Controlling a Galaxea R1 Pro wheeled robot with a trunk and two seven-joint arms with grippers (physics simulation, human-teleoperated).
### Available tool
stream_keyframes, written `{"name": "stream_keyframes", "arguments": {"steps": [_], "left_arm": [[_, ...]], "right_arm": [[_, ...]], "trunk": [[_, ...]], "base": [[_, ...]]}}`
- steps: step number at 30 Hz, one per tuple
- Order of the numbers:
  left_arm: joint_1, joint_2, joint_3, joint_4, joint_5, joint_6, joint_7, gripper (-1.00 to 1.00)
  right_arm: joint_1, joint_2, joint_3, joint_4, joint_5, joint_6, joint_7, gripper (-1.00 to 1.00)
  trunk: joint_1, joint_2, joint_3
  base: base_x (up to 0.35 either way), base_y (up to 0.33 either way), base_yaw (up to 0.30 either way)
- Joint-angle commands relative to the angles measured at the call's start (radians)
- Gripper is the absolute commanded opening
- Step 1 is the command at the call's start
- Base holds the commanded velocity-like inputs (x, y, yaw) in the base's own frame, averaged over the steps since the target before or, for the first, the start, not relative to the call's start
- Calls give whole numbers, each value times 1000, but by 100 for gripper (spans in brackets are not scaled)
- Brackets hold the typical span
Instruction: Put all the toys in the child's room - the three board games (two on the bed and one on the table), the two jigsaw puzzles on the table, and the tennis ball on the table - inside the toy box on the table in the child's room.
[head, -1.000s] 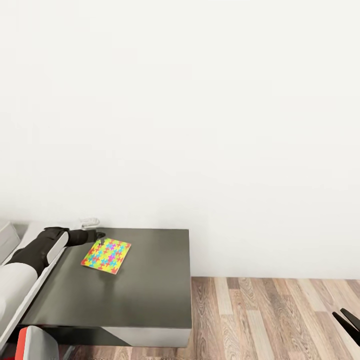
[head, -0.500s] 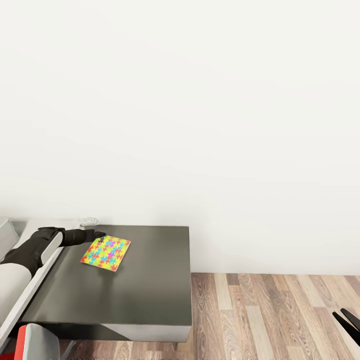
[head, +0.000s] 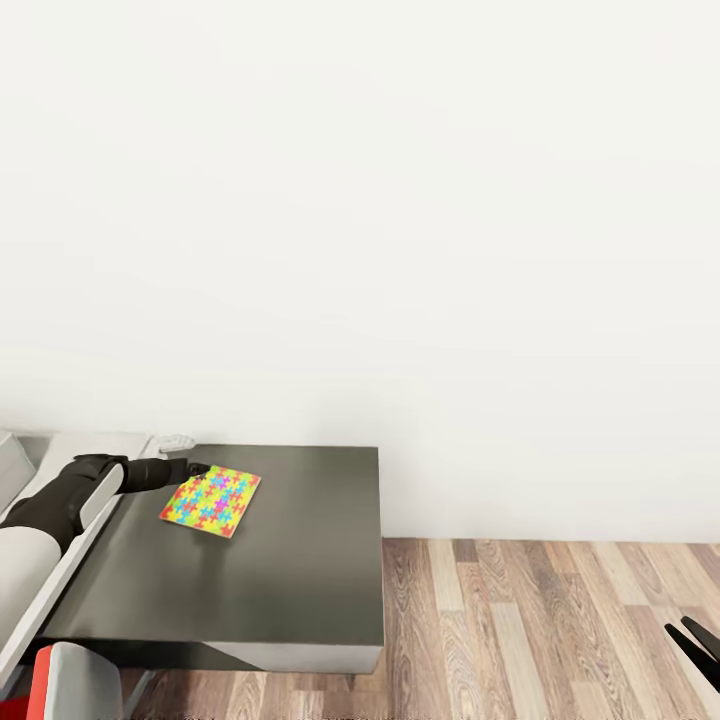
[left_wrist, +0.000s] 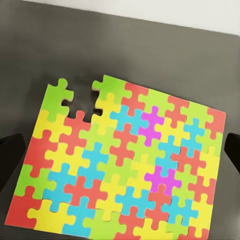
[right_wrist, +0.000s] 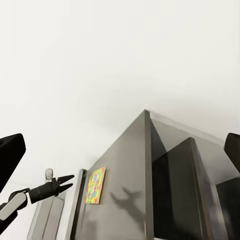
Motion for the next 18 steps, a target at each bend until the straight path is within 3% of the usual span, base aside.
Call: {"name": "stream_keyframes", "arguments": {"steps": [1,18], "left_arm": [[-1,3,-4,-1,5,4,0,100],[-1,30,4,0,7,2,0,100]], "right_arm": [[0,0,1,-1,-7,8,-1,100],[0,0,-1,0,-7,8,-1,100]], "trunk": [[1,-2,-3],[1,-2,-31]], "base": [[0,0,0],[0,0,0]]}}
